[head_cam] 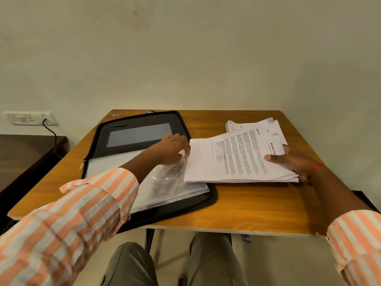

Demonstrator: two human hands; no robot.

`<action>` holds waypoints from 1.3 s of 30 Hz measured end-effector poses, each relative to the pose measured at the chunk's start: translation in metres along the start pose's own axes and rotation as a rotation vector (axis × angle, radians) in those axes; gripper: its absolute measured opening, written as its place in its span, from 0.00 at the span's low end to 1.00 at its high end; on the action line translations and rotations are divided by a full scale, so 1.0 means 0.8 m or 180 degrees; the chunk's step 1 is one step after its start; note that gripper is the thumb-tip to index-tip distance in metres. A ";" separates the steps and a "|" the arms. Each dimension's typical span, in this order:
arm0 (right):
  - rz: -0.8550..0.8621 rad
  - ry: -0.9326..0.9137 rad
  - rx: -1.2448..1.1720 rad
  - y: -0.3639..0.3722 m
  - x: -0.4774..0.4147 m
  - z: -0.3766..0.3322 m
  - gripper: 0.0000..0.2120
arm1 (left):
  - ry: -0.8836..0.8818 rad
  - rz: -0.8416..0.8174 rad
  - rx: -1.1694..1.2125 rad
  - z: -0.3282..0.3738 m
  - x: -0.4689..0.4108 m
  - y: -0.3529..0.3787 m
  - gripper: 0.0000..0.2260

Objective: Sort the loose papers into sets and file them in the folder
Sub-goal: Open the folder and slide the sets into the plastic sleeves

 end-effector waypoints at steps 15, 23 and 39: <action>0.0241 -0.0319 0.0319 -0.016 -0.008 -0.024 0.14 | -0.0279 0.0408 0.0458 -0.054 -0.030 -0.020 0.09; 0.0119 -0.0250 0.0602 -0.013 -0.022 -0.025 0.18 | -0.0188 0.0728 0.0495 -0.061 -0.028 -0.041 0.08; -0.0282 0.0003 0.0593 -0.007 -0.041 -0.037 0.16 | -0.0086 0.0687 0.0449 -0.056 -0.037 -0.057 0.09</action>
Point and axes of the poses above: each hand's wrist, its own x-axis away from the middle knuckle, its own y-axis out of the palm, z = x × y, the point moved 10 cm from there along -x, towards the middle knuckle, and after that the axes turned 6 degrees about y, right-handed, at the moved point
